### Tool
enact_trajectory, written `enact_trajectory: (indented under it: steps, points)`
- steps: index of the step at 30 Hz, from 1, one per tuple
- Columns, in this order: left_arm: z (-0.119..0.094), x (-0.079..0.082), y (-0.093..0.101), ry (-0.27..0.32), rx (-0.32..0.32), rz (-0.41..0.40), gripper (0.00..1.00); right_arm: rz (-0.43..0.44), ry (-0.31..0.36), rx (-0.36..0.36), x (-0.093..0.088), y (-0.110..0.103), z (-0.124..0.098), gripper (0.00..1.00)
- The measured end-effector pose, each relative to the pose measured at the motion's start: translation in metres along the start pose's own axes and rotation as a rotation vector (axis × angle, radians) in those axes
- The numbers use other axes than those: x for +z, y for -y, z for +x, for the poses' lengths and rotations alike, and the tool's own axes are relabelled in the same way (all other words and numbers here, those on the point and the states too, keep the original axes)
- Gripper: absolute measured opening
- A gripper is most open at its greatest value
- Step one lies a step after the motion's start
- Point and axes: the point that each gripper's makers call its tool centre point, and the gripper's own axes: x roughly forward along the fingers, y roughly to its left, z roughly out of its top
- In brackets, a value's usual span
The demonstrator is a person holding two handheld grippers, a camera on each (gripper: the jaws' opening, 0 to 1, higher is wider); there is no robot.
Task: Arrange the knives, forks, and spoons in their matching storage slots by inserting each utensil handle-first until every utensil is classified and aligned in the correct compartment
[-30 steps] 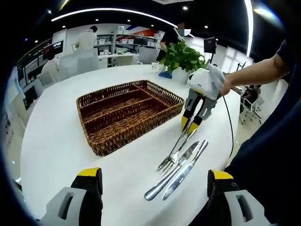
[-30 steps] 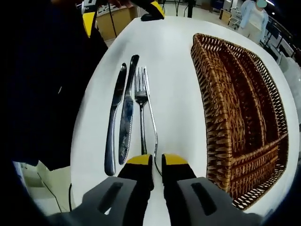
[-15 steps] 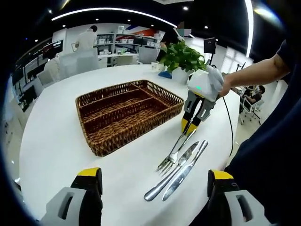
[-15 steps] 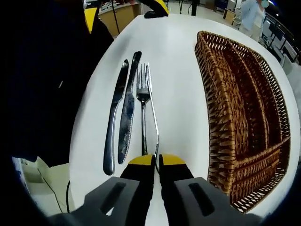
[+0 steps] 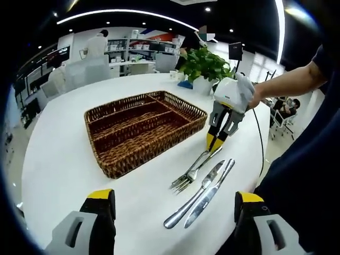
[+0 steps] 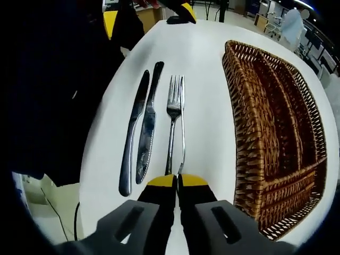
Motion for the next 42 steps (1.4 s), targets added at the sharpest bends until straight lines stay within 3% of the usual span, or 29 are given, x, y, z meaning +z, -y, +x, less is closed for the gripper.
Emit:
enact_trajectory:
  steps: [27,32,42]
  points:
    - [0.002,-0.002,0.005,0.008,-0.001,0.004,0.97,-0.047,0.066,-0.033,0.019,0.002,-0.027,0.0]
    - [0.001,-0.002,0.005,0.007,0.003,0.005,0.97,-0.056,0.076,-0.052,0.024,0.009,-0.038,0.0]
    - [-0.003,0.003,0.001,0.023,0.019,0.003,0.97,-0.061,0.101,-0.138,0.035,0.049,-0.069,0.0]
